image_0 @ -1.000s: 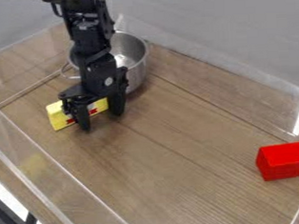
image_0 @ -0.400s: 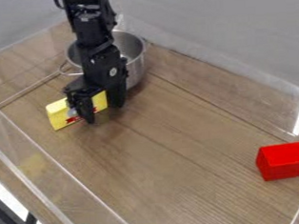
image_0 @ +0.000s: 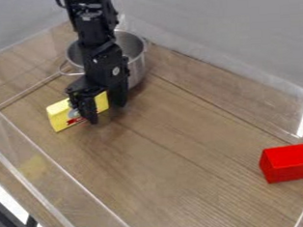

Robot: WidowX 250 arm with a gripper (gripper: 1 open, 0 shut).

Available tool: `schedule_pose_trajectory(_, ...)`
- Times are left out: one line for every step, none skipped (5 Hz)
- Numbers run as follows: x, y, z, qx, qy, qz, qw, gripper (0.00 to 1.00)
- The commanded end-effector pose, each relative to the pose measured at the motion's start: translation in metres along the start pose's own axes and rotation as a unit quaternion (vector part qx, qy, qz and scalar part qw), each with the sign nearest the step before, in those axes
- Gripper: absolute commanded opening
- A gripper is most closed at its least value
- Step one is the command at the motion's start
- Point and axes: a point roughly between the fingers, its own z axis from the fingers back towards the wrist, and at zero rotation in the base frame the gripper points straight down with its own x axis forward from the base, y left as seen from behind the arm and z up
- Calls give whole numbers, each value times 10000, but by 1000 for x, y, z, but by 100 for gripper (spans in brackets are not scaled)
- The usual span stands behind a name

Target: Put butter into the silver pot

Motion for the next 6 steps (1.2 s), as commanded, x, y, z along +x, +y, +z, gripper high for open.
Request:
schedule_pose_trajectory(1, 8, 16, 270, 110, 22, 9996, 0)
schedule_pose_trajectory(1, 8, 5, 274, 99, -237, 9993, 0)
schedule_pose_trajectory(0, 9, 11, 294, 117, -19, 9995, 0)
schedule_pose_trajectory(0, 10, 16, 315, 135, 198, 9992, 0)
schedule_pose_trajectory(6, 10, 16, 316, 143, 55, 9994, 0)
schedule_pose_trajectory(11, 11, 15, 318, 151, -86, 9993, 0)
